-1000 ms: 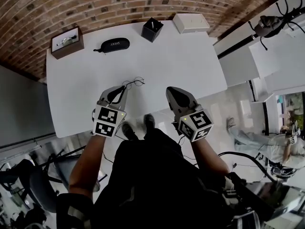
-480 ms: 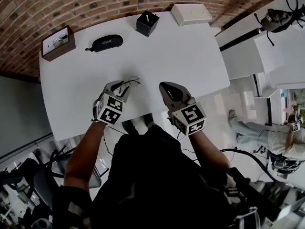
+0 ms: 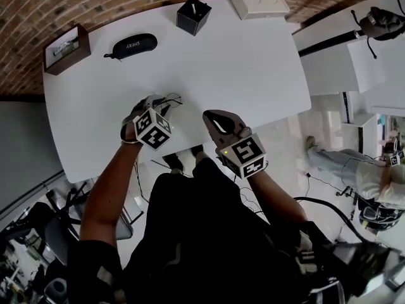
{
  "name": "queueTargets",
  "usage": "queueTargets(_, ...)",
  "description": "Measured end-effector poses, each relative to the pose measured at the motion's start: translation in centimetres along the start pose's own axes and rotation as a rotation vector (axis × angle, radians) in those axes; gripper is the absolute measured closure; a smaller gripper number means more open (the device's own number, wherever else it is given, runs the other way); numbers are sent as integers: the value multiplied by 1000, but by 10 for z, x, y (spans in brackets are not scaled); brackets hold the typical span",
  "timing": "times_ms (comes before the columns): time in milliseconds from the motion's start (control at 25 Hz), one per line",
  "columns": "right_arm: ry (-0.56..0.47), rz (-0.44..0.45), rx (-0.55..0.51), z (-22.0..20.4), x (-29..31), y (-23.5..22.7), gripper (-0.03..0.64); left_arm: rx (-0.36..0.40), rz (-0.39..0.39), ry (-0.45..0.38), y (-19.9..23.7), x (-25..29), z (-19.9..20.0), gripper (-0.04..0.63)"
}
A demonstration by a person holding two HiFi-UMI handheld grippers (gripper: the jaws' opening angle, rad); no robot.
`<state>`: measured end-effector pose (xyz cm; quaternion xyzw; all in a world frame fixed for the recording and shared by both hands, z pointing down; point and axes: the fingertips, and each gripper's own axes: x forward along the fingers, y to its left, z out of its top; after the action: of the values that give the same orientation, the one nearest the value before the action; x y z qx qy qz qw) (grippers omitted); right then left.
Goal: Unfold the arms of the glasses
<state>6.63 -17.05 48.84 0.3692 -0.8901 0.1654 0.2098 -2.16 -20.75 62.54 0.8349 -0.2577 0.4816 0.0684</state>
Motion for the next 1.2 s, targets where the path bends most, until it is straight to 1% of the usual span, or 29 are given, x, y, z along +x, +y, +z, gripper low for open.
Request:
queueTargets(120,14,7,11,-8,1,-1,609,34,-11,44,1,13,-5,486)
queueTargets(240,22,14,15,-13,2,-2,609,25,-33,76,1,23,-10,492)
queueTargets(360,27,20,15,-16,4,-3,609,35,-45,86,0,30,-11,516)
queueTargets(440,30,22,19,-18,5,-3,609,41,-48,91,-1,33,-12,546)
queueTargets(640,34,22,30,-21,5,-4,609,44,-64,105,-4,38,-16,548)
queueTargets(720,37,21,32,-23,4,-3,609,34,-64,103,-4,38,-16,549)
queueTargets(840,44,20,31,-26,4,-3,609,12,-62,91,-3,38,-18,569)
queueTargets(1000,48,22,30,-27,4,-2,609,16,-43,62,-2,34,-18,574)
queueTargets(1080,49,24,29,-27,4,-1,609,-12,-29,20,0,29,-16,574)
queueTargets(1200,51,28,22,-26,3,0,609,-63,-11,-72,4,21,-10,574)
